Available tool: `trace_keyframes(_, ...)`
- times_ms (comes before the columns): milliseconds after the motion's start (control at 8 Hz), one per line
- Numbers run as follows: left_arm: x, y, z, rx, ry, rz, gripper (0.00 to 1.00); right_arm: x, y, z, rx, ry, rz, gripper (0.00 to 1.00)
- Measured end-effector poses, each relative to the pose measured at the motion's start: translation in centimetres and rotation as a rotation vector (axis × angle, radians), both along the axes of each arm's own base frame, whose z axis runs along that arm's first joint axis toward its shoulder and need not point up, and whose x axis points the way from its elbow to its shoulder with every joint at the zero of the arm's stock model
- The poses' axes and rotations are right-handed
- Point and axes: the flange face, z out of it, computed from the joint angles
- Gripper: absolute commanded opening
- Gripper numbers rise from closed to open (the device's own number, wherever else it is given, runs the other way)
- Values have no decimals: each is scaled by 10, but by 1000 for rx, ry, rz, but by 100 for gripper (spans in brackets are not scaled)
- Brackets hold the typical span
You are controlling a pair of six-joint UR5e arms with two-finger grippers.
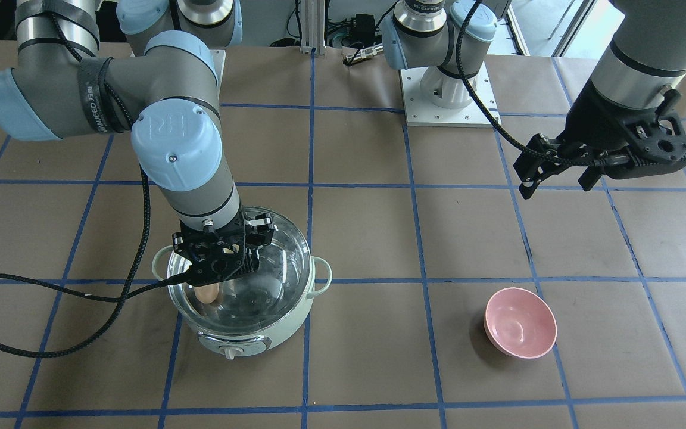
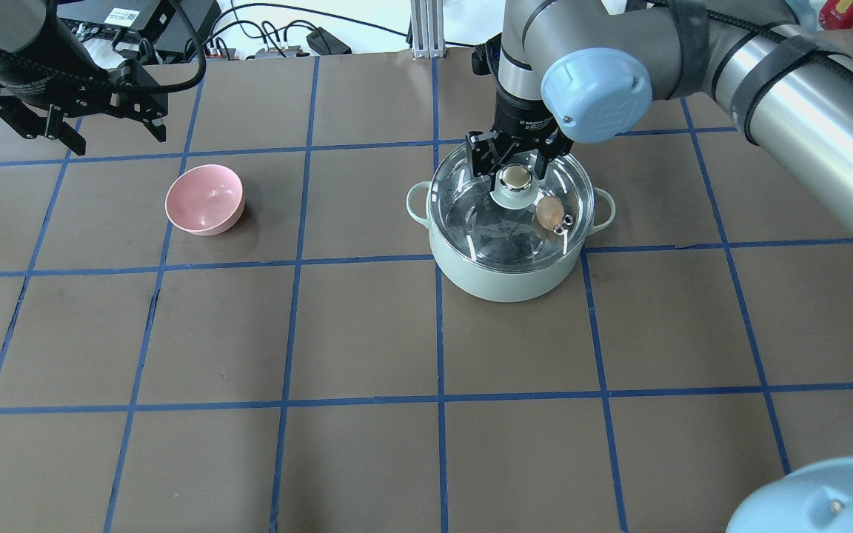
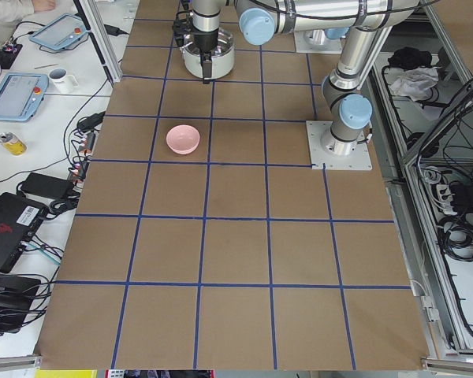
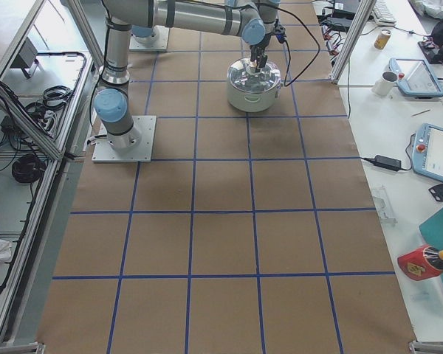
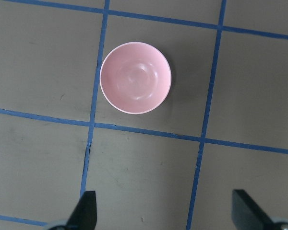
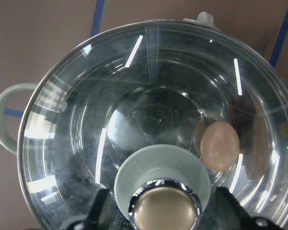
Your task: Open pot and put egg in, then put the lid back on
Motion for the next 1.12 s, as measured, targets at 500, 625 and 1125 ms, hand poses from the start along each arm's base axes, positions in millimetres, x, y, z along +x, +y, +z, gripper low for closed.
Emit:
trace_keyframes(500,0,2,-1,15,2,1,100,-8,23,45,-17,1,-8,100)
trace_keyframes(625,-1,3,-1,16,4,2,100,-14,31,61,-27,4,-12,100)
trace_keyframes(1125,-1,4,-1,16,7,3,100,-77,54,125,-67,5,-108,100)
